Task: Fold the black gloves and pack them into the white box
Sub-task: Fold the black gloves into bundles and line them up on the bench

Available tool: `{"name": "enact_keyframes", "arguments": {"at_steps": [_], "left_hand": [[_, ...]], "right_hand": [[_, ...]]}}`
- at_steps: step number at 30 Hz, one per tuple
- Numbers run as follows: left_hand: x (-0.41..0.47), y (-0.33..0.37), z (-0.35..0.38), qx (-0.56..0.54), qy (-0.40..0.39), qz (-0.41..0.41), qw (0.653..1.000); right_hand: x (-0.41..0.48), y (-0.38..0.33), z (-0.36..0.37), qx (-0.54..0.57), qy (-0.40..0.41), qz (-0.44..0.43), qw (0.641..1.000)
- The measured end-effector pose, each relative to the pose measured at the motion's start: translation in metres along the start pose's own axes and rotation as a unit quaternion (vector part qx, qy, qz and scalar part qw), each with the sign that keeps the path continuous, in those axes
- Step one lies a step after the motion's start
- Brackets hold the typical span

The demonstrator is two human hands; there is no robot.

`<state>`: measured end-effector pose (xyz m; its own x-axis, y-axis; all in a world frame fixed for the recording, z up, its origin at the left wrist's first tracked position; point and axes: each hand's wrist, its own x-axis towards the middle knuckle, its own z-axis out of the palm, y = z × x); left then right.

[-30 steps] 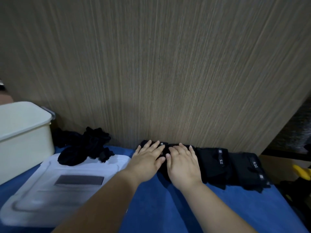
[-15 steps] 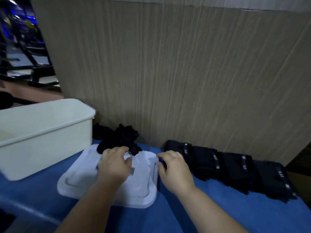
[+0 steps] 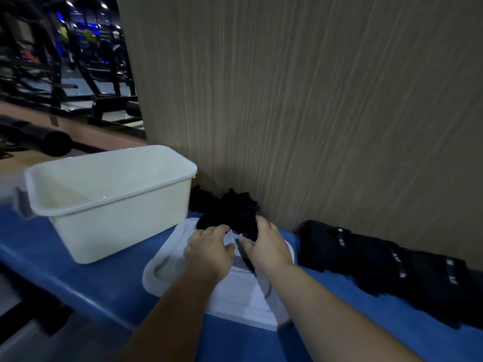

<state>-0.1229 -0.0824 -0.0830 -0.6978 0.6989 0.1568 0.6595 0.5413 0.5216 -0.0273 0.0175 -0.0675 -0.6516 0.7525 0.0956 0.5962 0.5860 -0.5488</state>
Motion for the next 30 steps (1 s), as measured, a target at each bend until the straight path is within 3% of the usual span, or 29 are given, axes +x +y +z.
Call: {"name": "enact_keyframes", "arguments": {"at_steps": [11, 15, 19, 23, 27, 30], "left_hand": [[0.006, 0.001, 0.001, -0.025, 0.03, -0.001, 0.999], [0.003, 0.013, -0.002, -0.125, 0.038, 0.008, 0.991], [-0.018, 0.04, -0.01, -0.292, -0.111, 0.027, 0.95], [-0.047, 0.07, -0.011, -0.443, -0.259, -0.01, 0.858], [-0.079, 0.103, -0.003, -0.44, -0.325, -0.004, 0.837], [-0.095, 0.126, 0.005, -0.394, -0.347, 0.039, 0.85]], "right_hand": [[0.004, 0.007, 0.003, -0.021, 0.07, -0.004, 0.997], [-0.023, 0.018, -0.013, 0.017, 0.085, -0.014, 0.996], [-0.058, 0.034, -0.036, 0.101, 0.076, -0.019, 0.992], [-0.099, 0.06, -0.062, 0.153, 0.079, -0.044, 0.984], [-0.141, 0.091, -0.092, 0.156, 0.053, -0.036, 0.986], [-0.168, 0.114, -0.11, 0.164, 0.026, -0.013, 0.986]]}}
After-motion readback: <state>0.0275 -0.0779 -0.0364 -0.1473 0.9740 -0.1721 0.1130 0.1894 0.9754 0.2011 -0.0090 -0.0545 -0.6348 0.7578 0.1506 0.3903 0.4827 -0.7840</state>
